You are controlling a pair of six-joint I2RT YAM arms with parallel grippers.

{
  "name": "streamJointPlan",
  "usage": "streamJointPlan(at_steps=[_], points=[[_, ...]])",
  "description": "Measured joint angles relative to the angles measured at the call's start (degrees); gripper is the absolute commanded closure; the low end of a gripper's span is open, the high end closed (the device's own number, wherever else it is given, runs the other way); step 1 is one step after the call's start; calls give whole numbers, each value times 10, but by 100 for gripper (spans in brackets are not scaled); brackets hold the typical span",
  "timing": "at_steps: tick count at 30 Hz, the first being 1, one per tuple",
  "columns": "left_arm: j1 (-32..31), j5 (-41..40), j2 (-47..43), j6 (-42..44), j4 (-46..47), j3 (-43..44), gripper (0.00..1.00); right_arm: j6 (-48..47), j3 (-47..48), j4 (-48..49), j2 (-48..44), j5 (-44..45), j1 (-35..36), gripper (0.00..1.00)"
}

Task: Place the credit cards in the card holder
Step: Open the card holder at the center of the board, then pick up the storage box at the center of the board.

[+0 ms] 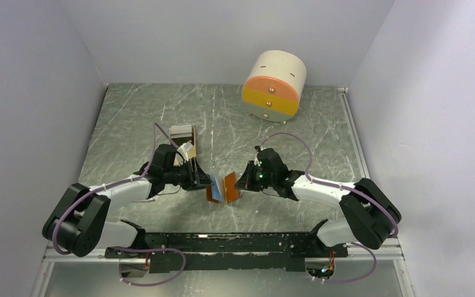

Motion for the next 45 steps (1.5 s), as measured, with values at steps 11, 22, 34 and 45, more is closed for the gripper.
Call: streamJointPlan(at_steps=[11,22,34,45], points=[[0,1,-27,-11,11,-3,56,-6,0,-15,-5,7,0,93],[0,8,-3,-17,37,-13,62,-6,0,-15,-5,7,0,93],[0,13,15,-19,62,-21,91,-6,0,-14,-4,5,0,82],[0,-11,-20,13,-30,1,91,-30,35,-60,7,15,2,60]])
